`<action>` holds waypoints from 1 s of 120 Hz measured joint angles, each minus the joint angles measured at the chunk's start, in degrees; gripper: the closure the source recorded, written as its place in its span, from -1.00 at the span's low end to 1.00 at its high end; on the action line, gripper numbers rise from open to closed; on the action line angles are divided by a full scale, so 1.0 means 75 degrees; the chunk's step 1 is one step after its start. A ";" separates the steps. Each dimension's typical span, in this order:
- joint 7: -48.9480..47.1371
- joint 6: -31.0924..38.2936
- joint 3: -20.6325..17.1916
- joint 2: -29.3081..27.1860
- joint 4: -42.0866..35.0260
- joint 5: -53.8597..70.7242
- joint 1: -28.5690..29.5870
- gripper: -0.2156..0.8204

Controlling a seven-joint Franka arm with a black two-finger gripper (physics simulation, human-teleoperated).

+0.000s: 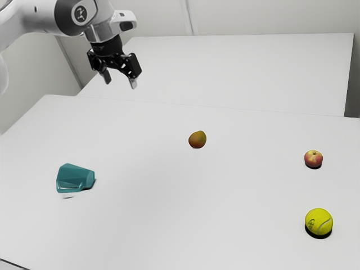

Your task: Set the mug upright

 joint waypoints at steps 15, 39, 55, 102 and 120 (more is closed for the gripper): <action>-0.0061 -0.0081 -0.0009 -0.0037 0.0001 -0.0001 0.0083 -0.58; -0.0120 -0.0171 0.0001 -0.0278 -0.0233 -0.0134 0.0126 -0.58; -0.0116 0.0043 0.0019 -0.0900 -0.1230 -0.0649 0.0217 -0.58; 0.0529 0.0280 0.0066 -0.1198 -0.2952 -0.2016 0.1668 -0.58; 0.1229 0.0306 0.0069 -0.1276 -0.3440 -0.2311 0.2329 -0.58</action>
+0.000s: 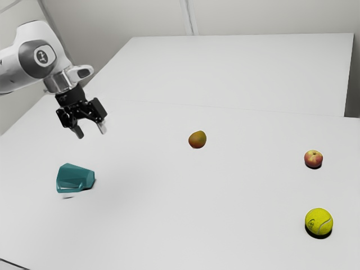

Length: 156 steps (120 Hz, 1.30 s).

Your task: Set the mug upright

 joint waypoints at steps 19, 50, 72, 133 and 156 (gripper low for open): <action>0.1018 0.0107 0.0000 0.0089 -0.0184 -0.0218 0.0651 -0.58; 0.2699 0.0350 0.0000 0.0738 -0.0191 -0.0619 0.2056 -0.58; 0.3594 0.0425 0.0001 0.1109 -0.0191 -0.0764 0.2966 -0.58; 0.5208 0.0985 0.0007 0.2657 0.0326 -0.1091 0.3515 -0.58; 0.5518 0.0990 0.0011 0.3067 0.0419 -0.1268 0.3824 -0.58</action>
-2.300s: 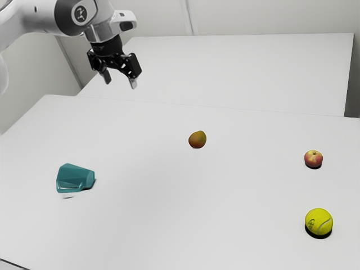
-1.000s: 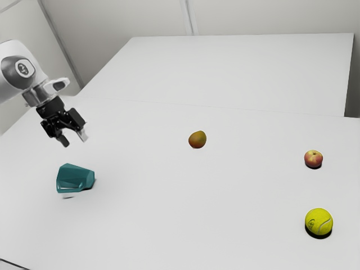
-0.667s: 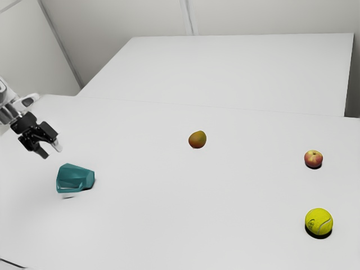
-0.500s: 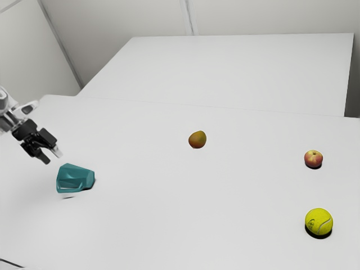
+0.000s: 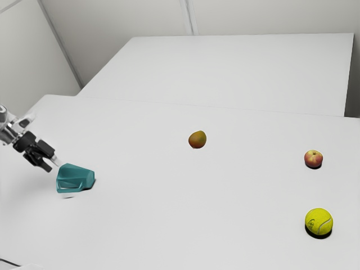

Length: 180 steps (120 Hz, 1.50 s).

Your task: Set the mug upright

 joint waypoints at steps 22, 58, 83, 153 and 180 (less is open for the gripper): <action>0.0073 -0.0319 -0.0006 0.0264 0.0005 -0.0374 0.0110 -0.58; 0.0171 -0.0820 -0.0022 0.0503 -0.0003 -0.0906 0.0106 -0.58; 0.0245 -0.1113 -0.0032 0.0629 -0.0003 -0.1234 0.0126 -0.58; 0.0491 -0.1413 -0.0172 0.0744 0.0098 -0.1524 0.0344 0.08; 0.0574 -0.1454 -0.0185 0.0738 0.0128 -0.1569 0.0348 0.63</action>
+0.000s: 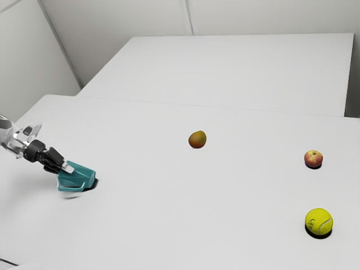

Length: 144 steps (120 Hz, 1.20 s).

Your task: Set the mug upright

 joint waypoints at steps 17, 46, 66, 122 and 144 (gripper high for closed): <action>0.0079 -0.0002 -0.0002 -0.0006 0.0001 -0.0011 0.0005 0.80; 0.0177 0.0018 0.0005 -0.0161 0.0004 0.0006 -0.0031 0.89; 0.0195 0.0220 -0.0155 -0.0584 -0.0012 0.0128 -0.0078 0.89; -0.0157 0.2291 -0.1826 -0.2701 -0.1587 0.1694 -0.0109 0.89; -0.0558 0.3050 -0.2439 -0.3278 -0.2161 0.2077 -0.0310 0.89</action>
